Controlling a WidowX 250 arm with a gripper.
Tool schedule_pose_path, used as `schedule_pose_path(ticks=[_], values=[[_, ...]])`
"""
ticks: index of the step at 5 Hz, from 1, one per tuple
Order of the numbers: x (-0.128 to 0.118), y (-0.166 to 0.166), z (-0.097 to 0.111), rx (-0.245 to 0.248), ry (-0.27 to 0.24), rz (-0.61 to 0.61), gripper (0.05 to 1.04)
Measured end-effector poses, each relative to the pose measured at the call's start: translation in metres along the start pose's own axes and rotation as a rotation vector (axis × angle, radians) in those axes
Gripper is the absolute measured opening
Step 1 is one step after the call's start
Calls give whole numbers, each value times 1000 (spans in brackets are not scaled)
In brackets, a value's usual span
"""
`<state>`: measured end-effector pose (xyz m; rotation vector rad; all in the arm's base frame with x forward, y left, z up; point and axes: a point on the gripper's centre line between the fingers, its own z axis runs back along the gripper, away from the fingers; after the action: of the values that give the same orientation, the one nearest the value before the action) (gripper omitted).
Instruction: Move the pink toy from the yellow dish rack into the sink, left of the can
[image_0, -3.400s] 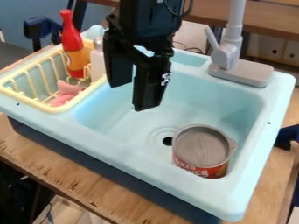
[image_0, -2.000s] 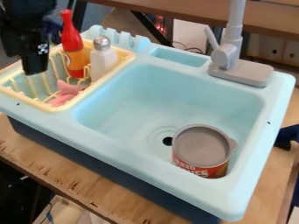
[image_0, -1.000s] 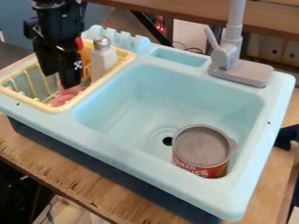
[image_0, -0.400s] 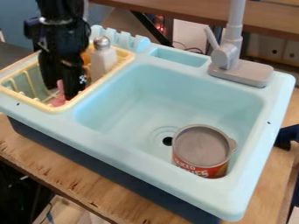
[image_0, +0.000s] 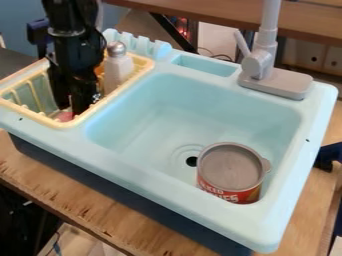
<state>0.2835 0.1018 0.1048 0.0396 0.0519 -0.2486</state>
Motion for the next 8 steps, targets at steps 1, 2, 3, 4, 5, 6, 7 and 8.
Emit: schedule_pose_path(ticks=[1, 2, 3, 4, 5, 6, 7, 8], values=[[1, -4, 3, 1, 2, -9, 399], [-1, -16, 10, 1, -7, -28, 265], [-10, -31, 37, 17, -22, -17, 228], [-23, -54, 71, 56, -42, -19, 228], [-23, -93, 106, 145, -153, -110, 228], [-5, -117, 103, 128, -202, -200, 228], [19, -123, 77, 77, -193, -254, 228], [36, -118, 52, 59, -171, -264, 228]])
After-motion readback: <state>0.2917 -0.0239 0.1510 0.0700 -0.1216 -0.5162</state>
